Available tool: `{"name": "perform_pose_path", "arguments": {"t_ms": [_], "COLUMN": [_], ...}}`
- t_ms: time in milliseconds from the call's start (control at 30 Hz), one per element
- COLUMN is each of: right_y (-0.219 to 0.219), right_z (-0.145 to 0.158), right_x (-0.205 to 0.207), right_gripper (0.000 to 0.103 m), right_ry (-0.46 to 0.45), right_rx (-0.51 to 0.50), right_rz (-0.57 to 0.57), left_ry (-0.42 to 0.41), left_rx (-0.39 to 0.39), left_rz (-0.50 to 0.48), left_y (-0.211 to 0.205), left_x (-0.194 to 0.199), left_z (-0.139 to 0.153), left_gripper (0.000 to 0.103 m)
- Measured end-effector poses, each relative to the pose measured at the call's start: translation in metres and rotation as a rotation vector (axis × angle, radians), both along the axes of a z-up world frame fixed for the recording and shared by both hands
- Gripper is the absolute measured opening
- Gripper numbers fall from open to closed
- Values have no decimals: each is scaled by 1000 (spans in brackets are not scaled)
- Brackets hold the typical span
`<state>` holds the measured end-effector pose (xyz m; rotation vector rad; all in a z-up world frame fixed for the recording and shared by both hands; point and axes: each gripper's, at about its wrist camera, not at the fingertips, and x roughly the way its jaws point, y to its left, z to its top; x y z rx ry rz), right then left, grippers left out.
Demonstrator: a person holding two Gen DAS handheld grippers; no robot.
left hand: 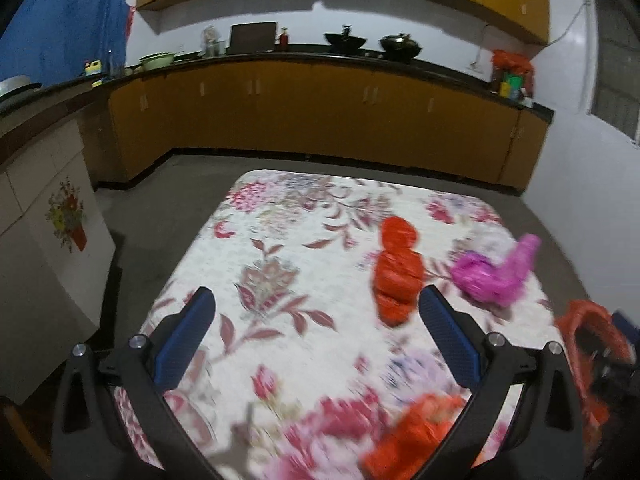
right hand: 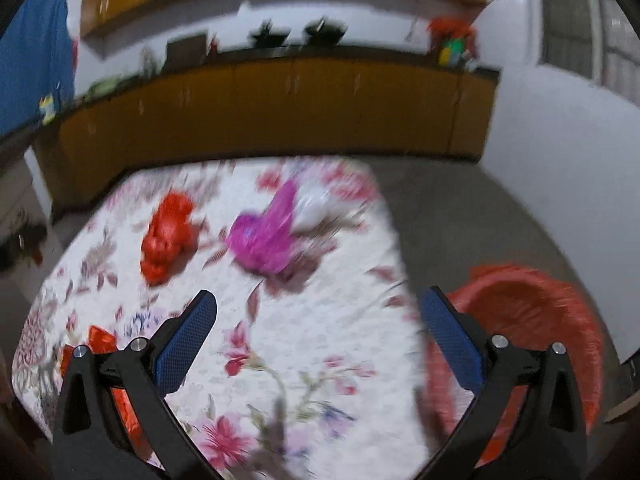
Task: Collect trash
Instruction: 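Grasp the loose red bag with the left gripper while the right approaches the pink bag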
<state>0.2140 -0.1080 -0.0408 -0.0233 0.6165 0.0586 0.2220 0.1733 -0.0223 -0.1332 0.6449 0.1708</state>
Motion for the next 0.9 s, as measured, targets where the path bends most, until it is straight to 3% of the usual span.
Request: {"name": "perform_pose_path", "arguments": {"t_ms": [133, 200, 367, 667, 767, 900], "right_y": [-21, -29, -38, -41, -36, -27], "right_z": [30, 38, 37, 26, 22, 17], "right_x": [-38, -53, -69, -78, -75, -70], "right_gripper": [101, 101, 101, 101, 101, 101], "right_ry": [-136, -169, -152, -127, -121, -117], "right_rx": [-54, -53, -42, -21, -26, -47], "right_rz": [-124, -129, -115, -110, -96, -78], "left_ry": [-16, 1, 102, 222, 222, 234], "left_rx": [5, 23, -6, -47, -71, -178], "left_rz": [-58, -86, -144, -133, -146, -173], "left_y": [-21, -34, -57, -68, -70, -68], "left_x": [-32, -42, -51, -41, -35, -25], "left_z": [3, -3, -36, -91, -97, -105], "left_gripper": [99, 99, 99, 98, 90, 67]}}
